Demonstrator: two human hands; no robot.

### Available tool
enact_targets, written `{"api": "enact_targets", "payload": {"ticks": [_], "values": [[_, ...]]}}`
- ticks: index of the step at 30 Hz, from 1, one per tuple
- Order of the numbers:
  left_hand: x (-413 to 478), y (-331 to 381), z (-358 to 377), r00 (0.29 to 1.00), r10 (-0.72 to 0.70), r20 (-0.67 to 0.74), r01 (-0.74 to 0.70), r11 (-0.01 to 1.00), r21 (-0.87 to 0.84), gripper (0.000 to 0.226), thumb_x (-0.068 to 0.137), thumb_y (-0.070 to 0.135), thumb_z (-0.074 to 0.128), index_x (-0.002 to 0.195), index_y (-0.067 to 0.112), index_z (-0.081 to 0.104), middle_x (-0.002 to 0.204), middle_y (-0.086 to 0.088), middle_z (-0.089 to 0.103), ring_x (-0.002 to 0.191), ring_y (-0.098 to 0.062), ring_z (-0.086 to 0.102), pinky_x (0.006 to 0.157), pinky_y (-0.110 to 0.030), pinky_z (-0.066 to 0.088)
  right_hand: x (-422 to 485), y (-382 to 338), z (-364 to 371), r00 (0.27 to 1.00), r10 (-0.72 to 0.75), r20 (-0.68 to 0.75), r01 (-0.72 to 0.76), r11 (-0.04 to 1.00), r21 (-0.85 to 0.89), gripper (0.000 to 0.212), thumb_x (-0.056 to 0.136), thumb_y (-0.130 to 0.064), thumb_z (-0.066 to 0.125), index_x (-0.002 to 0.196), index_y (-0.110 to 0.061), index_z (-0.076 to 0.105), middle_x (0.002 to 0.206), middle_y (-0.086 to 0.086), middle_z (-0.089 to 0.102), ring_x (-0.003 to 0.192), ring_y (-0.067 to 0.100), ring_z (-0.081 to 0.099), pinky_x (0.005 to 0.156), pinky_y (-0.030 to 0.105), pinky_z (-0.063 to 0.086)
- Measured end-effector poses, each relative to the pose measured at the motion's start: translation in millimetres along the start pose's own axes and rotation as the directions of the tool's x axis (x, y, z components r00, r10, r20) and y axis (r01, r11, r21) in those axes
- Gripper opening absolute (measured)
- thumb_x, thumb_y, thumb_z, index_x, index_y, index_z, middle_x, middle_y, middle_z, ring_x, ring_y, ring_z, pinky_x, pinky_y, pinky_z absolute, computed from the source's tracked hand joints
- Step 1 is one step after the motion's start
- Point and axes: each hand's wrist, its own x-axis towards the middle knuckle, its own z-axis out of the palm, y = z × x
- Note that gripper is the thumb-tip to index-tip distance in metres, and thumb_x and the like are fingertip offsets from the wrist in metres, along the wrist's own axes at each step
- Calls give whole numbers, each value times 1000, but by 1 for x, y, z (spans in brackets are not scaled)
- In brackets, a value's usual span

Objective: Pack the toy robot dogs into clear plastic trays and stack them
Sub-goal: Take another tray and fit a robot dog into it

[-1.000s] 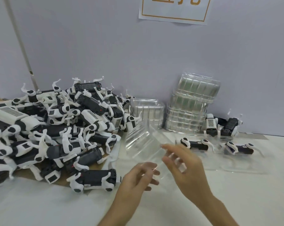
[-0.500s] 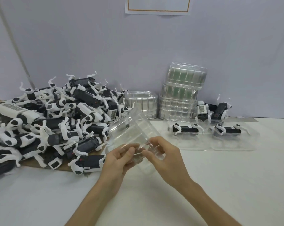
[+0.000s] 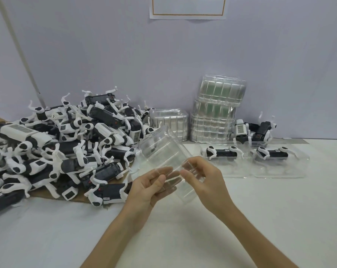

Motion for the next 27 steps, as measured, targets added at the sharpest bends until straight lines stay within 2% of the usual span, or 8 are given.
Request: {"api": "enact_targets", "payload": {"ticks": [4, 8, 10, 12, 15, 18, 22, 27], "values": [[1, 1, 3, 999, 3, -40, -3, 1000, 4, 26, 84, 20, 62, 104, 10, 74, 111, -18, 73, 103, -31, 71, 76, -29, 59, 7, 0, -8, 999, 19, -37, -17, 997, 70, 9, 90, -13, 72, 93, -20, 67, 84, -11, 69, 73, 11, 63, 71, 33, 54], [1, 5, -4, 993, 20, -114, -15, 999, 44, 18, 81, 21, 62, 84, 14, 78, 92, -16, 76, 84, -27, 75, 66, -28, 59, 19, 0, -36, 952, 55, -301, 8, 979, 204, 14, 92, -4, 66, 88, -18, 66, 71, -7, 67, 61, 9, 61, 61, 17, 48], [2, 5, -7, 991, 28, -134, -23, 999, 40, 16, 80, 23, 63, 83, 15, 76, 85, -14, 75, 76, -24, 74, 62, -28, 59, 22, 1, -55, 903, 18, -429, 56, 986, 159, 14, 92, -9, 67, 91, -23, 67, 78, -9, 68, 70, 9, 64, 68, 16, 50], [2, 4, -8, 990, 24, -140, -22, 1000, 11, 15, 81, 23, 62, 86, 13, 73, 80, -12, 73, 71, -21, 72, 59, -27, 58, 22, 4, -69, 872, -85, -482, 80, 996, -32, 9, 93, -20, 69, 99, -27, 68, 87, -18, 69, 87, 6, 64, 83, 21, 49], [3, 2, -7, 988, -1, -154, -5, 999, -37, 18, 85, 23, 59, 96, 10, 61, 72, -6, 68, 64, -16, 67, 54, -26, 55, 24, 11, -79, 839, -249, -483, 34, 912, -410, 23, 91, -29, 70, 114, -24, 70, 93, -18, 68, 106, 20, 60, 104, 50, 38], [4, 3, -10, 980, -64, -186, 39, 990, -138, 15, 89, 27, 56, 98, 14, 56, 63, -1, 56, 53, -14, 57, 46, -25, 48, 33, 18, -82, 848, -335, -410, 20, 795, -607, 30, 87, -27, 70, 118, -25, 71, 100, -11, 62, 106, 25, 53, 102, 43, 26], [4, 3, -11, 968, -155, -196, 125, 980, -158, 12, 100, 25, 49, 94, 17, 56, 61, 1, 49, 48, -12, 47, 42, -23, 39, 58, 33, -87, 935, -199, -293, -61, 725, -686, 36, 87, -12, 73, 120, -24, 71, 111, 4, 65, 116, 33, 50, 106, 42, 21], [5, -1, -10, 955, -221, -200, 183, 964, -191, 10, 98, 26, 53, 90, 21, 56, 61, 4, 44, 49, -11, 44, 44, -21, 38, 75, 47, -93, 975, 2, -222, -174, 630, -757, 40, 92, -11, 65, 129, -26, 65, 128, 5, 61, 130, 29, 42, 118, 46, 10]]}}
